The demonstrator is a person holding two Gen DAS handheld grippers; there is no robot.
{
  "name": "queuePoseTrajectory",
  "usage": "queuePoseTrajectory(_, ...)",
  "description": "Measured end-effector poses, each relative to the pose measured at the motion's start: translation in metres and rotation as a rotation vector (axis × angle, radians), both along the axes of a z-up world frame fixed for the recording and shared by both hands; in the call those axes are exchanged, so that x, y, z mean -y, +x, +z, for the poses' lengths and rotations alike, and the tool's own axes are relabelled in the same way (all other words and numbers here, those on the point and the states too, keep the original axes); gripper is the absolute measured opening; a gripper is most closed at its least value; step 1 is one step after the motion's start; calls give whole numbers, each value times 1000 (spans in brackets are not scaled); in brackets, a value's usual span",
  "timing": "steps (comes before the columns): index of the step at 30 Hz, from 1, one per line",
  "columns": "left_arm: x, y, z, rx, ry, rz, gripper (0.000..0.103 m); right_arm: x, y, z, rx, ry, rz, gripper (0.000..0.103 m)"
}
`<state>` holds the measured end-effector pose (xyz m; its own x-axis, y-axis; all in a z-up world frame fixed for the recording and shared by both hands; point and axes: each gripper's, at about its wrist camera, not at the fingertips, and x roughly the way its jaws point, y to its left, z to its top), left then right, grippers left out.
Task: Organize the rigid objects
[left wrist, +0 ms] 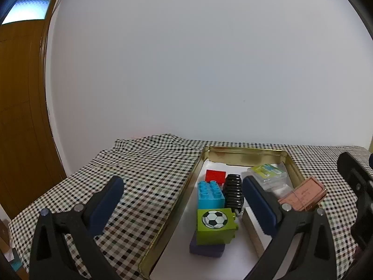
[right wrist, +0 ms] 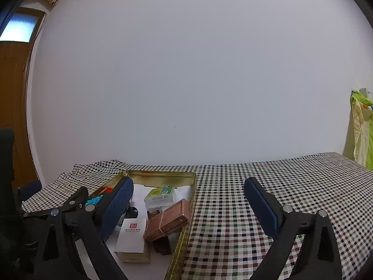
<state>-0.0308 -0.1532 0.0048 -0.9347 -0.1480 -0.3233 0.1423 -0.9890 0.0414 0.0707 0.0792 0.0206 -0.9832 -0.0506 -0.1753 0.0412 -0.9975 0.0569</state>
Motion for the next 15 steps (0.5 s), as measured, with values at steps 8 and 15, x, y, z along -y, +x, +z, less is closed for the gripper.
queuePoseTrajectory(8, -4, 14, 3, -27, 13, 26, 103, -5, 5, 1, -4, -12, -23, 97)
queuePoseTrajectory(15, -4, 14, 4, -21, 21, 11, 103, -4, 12, 1, -5, 0, -15, 97)
